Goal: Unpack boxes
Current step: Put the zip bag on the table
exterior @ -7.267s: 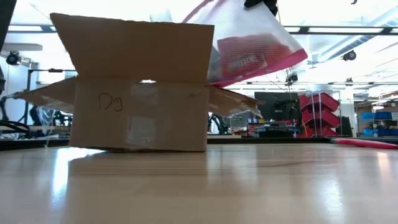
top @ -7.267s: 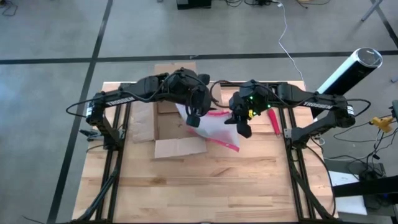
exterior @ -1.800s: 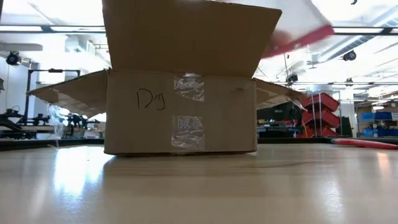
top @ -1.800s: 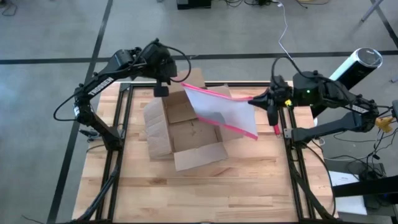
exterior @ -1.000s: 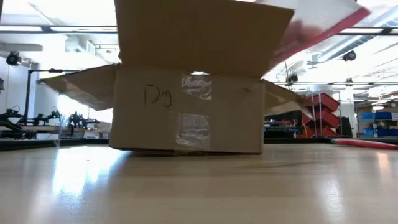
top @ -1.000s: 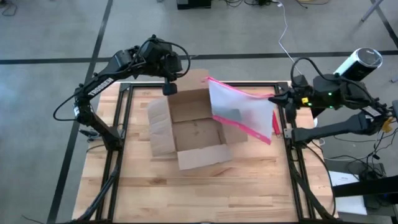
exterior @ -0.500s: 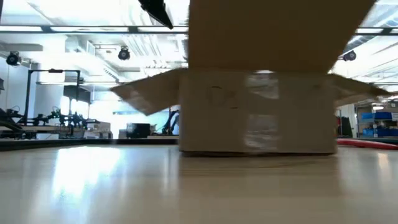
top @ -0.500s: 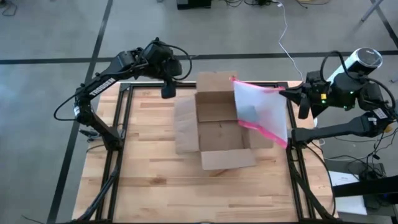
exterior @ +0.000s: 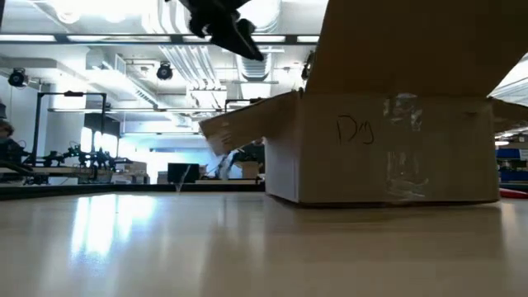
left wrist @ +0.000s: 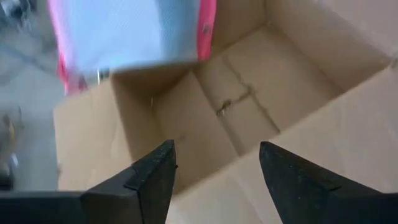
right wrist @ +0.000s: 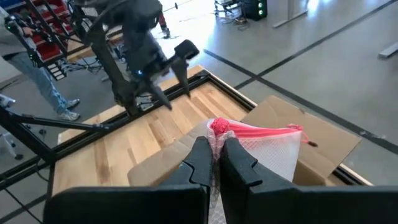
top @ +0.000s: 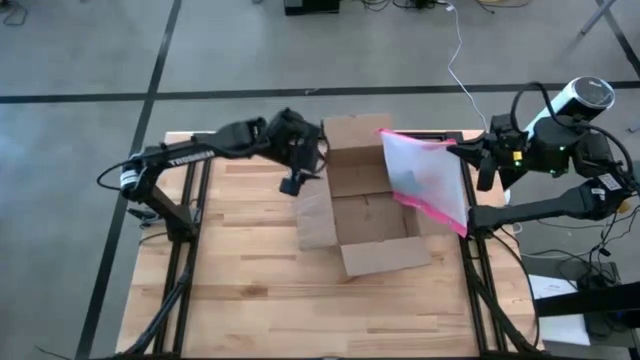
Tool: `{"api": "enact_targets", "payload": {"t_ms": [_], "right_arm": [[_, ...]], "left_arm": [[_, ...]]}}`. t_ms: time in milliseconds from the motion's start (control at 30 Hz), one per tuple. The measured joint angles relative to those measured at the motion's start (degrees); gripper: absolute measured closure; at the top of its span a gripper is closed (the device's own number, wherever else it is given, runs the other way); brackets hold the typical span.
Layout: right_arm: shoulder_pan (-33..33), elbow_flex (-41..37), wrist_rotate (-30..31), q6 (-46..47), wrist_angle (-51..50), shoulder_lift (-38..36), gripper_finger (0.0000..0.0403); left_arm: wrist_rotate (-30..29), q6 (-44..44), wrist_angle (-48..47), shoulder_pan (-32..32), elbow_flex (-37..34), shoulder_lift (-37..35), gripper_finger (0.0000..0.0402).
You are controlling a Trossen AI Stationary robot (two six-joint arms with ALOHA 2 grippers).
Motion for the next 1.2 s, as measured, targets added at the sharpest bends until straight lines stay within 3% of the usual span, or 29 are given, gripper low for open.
{"api": "enact_targets", "payload": {"t_ms": [133,400,667,1200], "right_arm": [[0.0,0.0,0.0,0.6,0.1,0.3,0.0403],[0.0,0.0,-0.2,1.5,3.1,1.7,0.0403],[0.0,0.0,-3.4,0.8,7.7,6.1,0.0403],[0.0,-0.1,-8.1,1.5,17.7,17.8,0.0403]], "left_arm": [[1.7,1.6,7.8,-2.1,-4.8,0.0,0.0186],[2.6,2.1,10.9,-2.5,-11.9,0.3,0.0181],[4.3,1.5,19.7,-2.6,-17.8,0.9,0.0193],[9.0,-1.8,27.2,-2.8,-22.2,3.1,0.0200]]}}
